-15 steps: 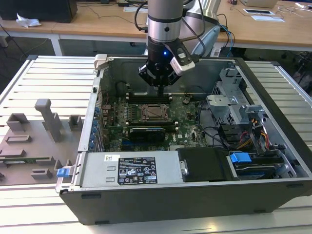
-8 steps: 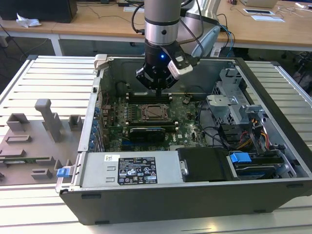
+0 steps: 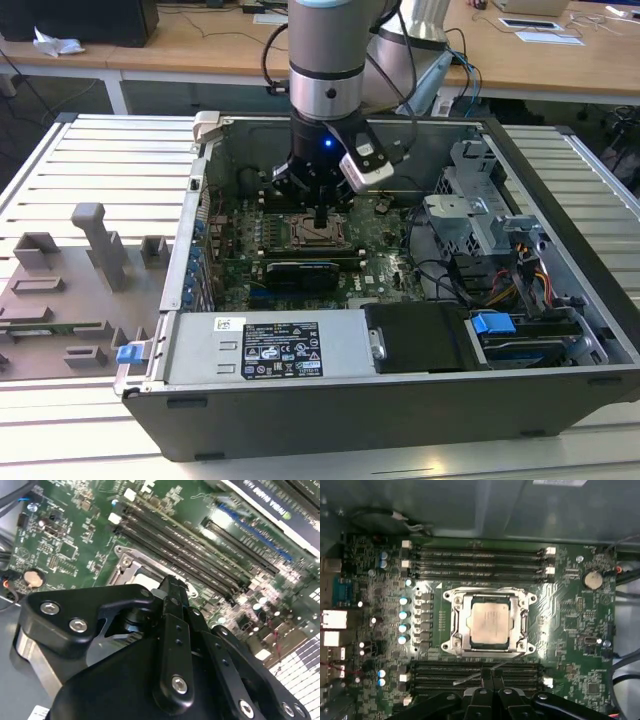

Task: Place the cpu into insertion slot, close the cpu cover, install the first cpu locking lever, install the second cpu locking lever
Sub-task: 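Install the second cpu locking lever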

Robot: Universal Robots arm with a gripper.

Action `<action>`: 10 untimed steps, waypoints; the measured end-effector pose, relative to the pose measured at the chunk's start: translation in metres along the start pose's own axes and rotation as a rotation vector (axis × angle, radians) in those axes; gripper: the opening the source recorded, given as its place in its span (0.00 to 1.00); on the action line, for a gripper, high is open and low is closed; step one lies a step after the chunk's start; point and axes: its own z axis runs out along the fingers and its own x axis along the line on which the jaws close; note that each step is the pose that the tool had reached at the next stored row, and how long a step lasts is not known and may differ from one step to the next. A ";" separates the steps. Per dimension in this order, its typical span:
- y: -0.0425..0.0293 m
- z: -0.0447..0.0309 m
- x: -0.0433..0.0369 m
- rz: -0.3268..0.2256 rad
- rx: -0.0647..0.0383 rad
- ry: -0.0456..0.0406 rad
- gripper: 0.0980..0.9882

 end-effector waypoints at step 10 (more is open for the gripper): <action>-0.0213 0.0028 0.0129 0.005 -0.107 -0.0038 0.01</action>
